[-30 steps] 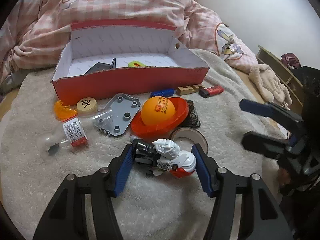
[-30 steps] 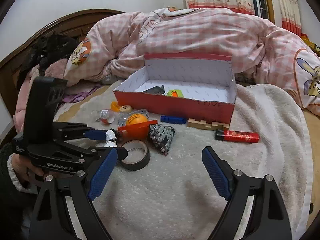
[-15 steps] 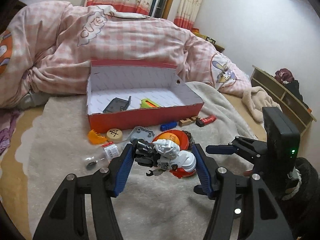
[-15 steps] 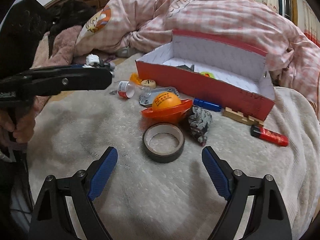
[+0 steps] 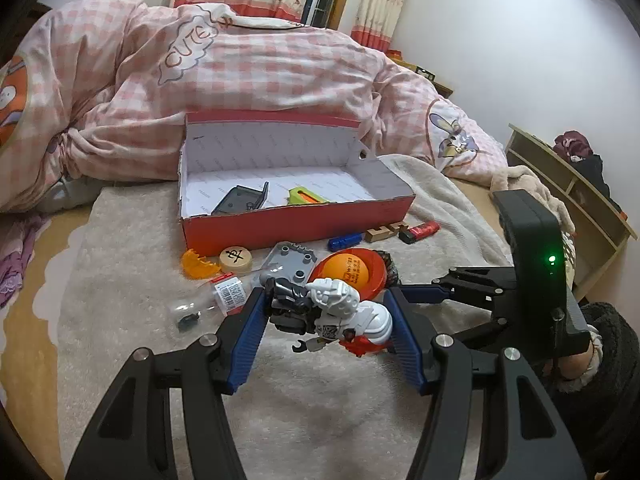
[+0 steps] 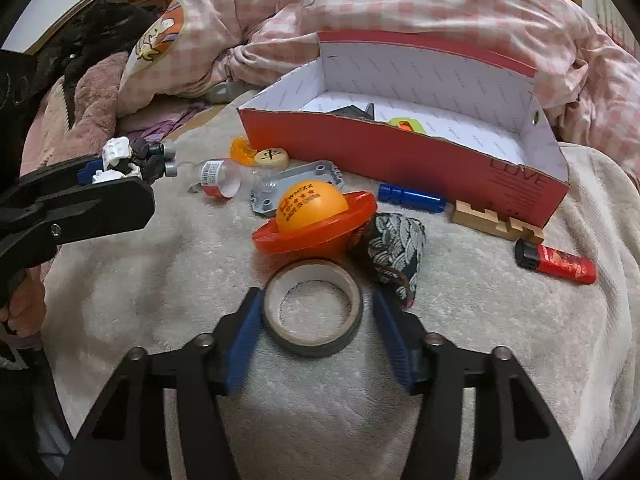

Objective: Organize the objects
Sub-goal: 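Grasp the white-and-red robot figure with the left tool while the right tool grasps the black tape roll, then carry the robot figure and the tape roll up into the shoebox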

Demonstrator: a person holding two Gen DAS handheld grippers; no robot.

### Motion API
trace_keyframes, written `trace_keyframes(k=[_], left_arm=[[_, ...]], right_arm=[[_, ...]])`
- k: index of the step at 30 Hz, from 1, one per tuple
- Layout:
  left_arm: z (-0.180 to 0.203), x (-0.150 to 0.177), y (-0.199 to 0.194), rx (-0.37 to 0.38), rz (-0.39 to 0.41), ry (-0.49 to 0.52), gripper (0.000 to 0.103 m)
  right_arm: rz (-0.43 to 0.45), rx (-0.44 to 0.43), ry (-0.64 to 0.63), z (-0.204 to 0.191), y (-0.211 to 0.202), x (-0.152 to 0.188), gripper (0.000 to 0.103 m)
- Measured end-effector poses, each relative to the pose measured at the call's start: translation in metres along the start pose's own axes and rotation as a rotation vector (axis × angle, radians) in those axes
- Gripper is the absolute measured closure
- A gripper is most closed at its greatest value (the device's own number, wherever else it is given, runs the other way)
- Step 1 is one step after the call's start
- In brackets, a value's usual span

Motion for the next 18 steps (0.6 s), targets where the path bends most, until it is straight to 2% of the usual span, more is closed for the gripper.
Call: trace_keyframes(k=[18], left_arm=[[-0.006, -0.001, 0.003, -0.029, 0.008, 0.000, 0.044]], right_arm=[[0.086, -0.042, -0.029, -0.016, -0.030, -0.003, 0.053]])
Point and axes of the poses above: each gripper's, at about its wrist camera, not at the fingertips, and y roughly the way its jaws point, z to its right, x to its underside, the point moved 9 cm from there along y, roughly the way its jaws point, and after that the axes turned 4 degrees about -x, right-handed, at the moved point
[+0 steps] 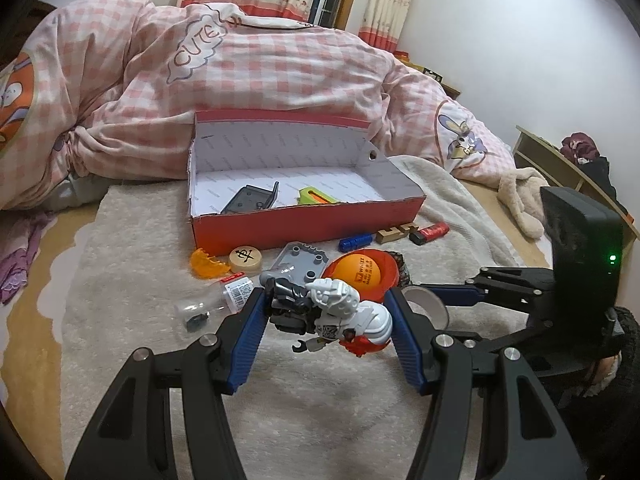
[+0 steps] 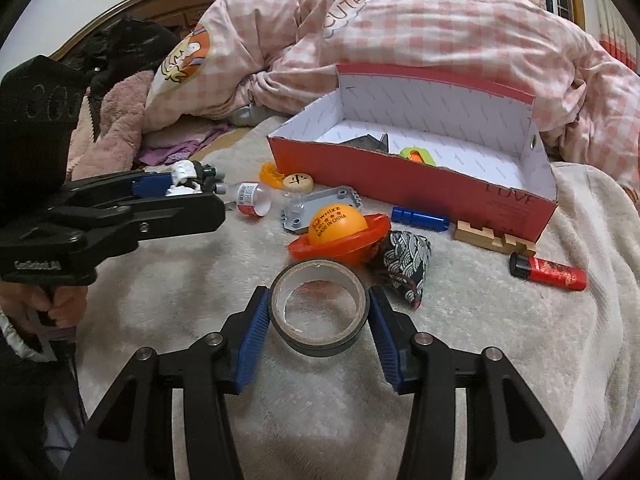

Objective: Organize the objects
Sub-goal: 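Carry the robot figure and the tape roll up into the shoebox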

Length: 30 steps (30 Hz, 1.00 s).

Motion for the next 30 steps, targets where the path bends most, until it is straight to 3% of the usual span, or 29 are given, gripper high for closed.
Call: trace_keyframes(k=[14, 30], left_arm=[[0.002, 0.000, 0.003, -0.026, 0.023, 0.004, 0.044], [0.012, -0.039, 0.000, -0.022, 0.083, -0.002, 0.044]], right_arm=[[0.114, -0.014, 0.021, 0.007, -0.035, -0.016, 0.053], [0.258, 0.007, 0.053, 0.029, -0.067, -0.065, 0.053]])
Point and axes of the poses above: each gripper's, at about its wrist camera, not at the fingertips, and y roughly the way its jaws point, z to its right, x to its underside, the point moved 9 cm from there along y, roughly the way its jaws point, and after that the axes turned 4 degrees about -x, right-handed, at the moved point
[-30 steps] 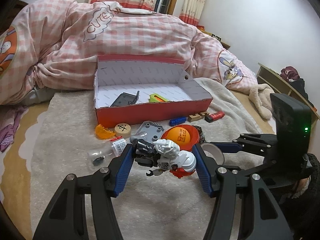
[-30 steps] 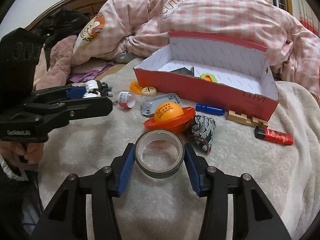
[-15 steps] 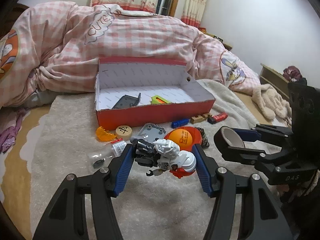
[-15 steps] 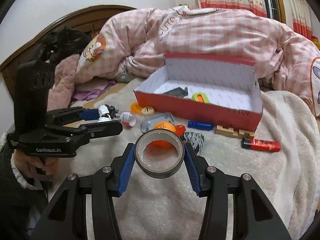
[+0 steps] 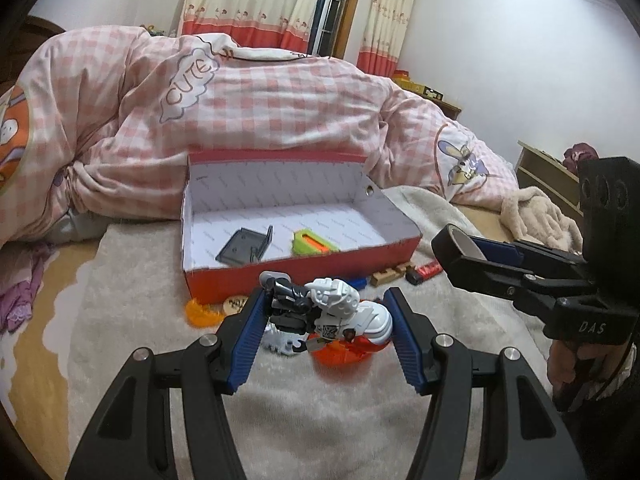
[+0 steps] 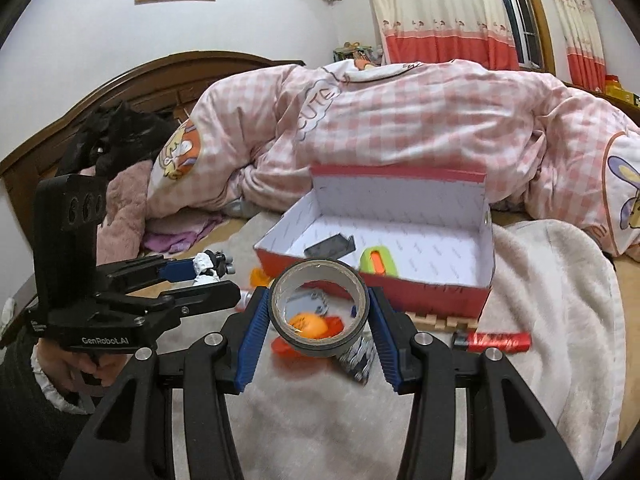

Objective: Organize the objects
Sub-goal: 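Carry the robot figure and the tape roll up into the shoebox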

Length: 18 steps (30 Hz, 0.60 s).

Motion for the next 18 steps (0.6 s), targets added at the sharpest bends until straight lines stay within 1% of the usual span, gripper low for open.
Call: trace_keyframes(k=[4, 11, 15, 18], left_arm=[[-0.003, -0.018, 0.007, 0.004, 0.006, -0.015, 0.044], [-0.021, -0.059, 0.023, -0.032, 0.033, -0.004, 0.044], [-0.035, -0.074, 0.046, -0.039, 0.005, -0.022, 0.044], [-0.040, -0.081, 0.062, -0.041, -0.007, -0.018, 0.044]], right_arm=[[0.004, 0.024, 0.002, 0.013, 0.010, -0.017, 0.053], [0.008, 0.047, 0.011, 0.035, 0.032, -0.048, 0.053], [0.011, 0.045, 0.030, 0.046, 0.049, -0.062, 0.053], [-0.009, 0.047, 0.039, 0.055, 0.064, -0.064, 0.053]])
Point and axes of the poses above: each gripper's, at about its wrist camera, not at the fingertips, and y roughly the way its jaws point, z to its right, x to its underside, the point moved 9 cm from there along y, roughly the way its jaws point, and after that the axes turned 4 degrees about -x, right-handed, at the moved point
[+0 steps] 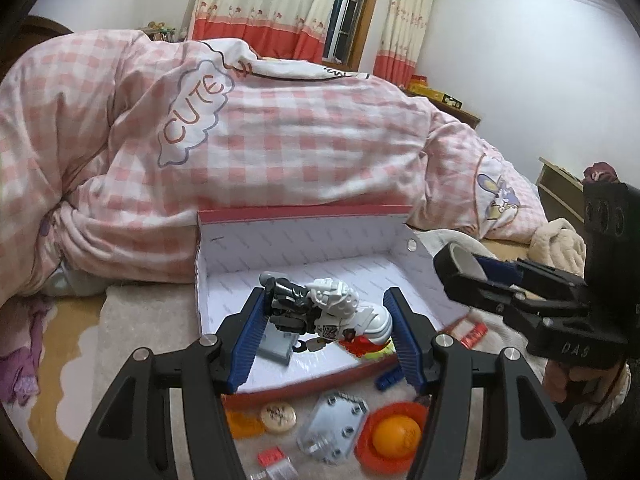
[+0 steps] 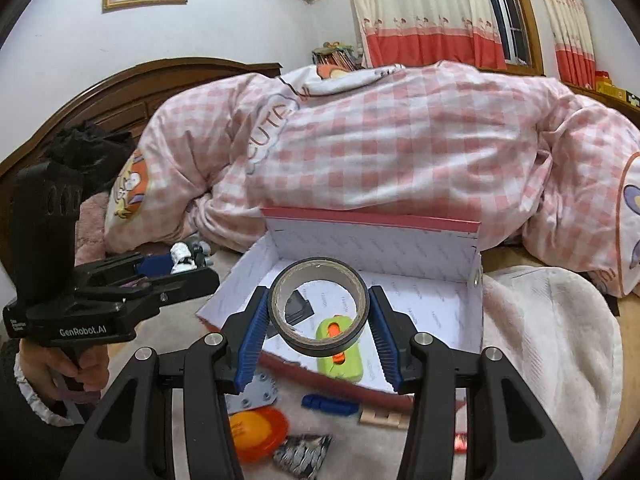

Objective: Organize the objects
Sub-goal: 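Carry the robot figure and the tape roll up into the shoebox, then lower the figure onto the tray and open the left tool while the right tool releases the tape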

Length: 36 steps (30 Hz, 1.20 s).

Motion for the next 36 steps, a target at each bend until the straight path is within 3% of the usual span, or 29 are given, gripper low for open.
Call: trace_keyframes(k=[15, 22, 26, 31, 36], left_arm=[[-0.004, 0.000, 0.091, -0.072, -0.129, 0.065, 0.044], [0.000, 0.024, 0.123, -0.109, -0.226, 0.088, 0.044], [-0.003, 0.033, 0.131, -0.143, -0.253, 0.101, 0.044], [-0.004, 0.037, 0.132, -0.130, -0.263, 0.095, 0.044], [-0.006, 0.037, 0.133, -0.129, -0.273, 0.087, 0.043]], right_arm=[[-0.118, 0.082, -0.008, 0.046, 0.055, 0.025, 0.053], [-0.162, 0.096, 0.018, 0.065, 0.068, 0.038, 0.053], [-0.207, 0.112, -0.032, 0.060, 0.077, 0.047, 0.053], [-0.256, 0.127, -0.053, 0.057, 0.087, 0.055, 0.053], [-0.264, 0.076, -0.019, 0.055, 0.091, 0.058, 0.053]])
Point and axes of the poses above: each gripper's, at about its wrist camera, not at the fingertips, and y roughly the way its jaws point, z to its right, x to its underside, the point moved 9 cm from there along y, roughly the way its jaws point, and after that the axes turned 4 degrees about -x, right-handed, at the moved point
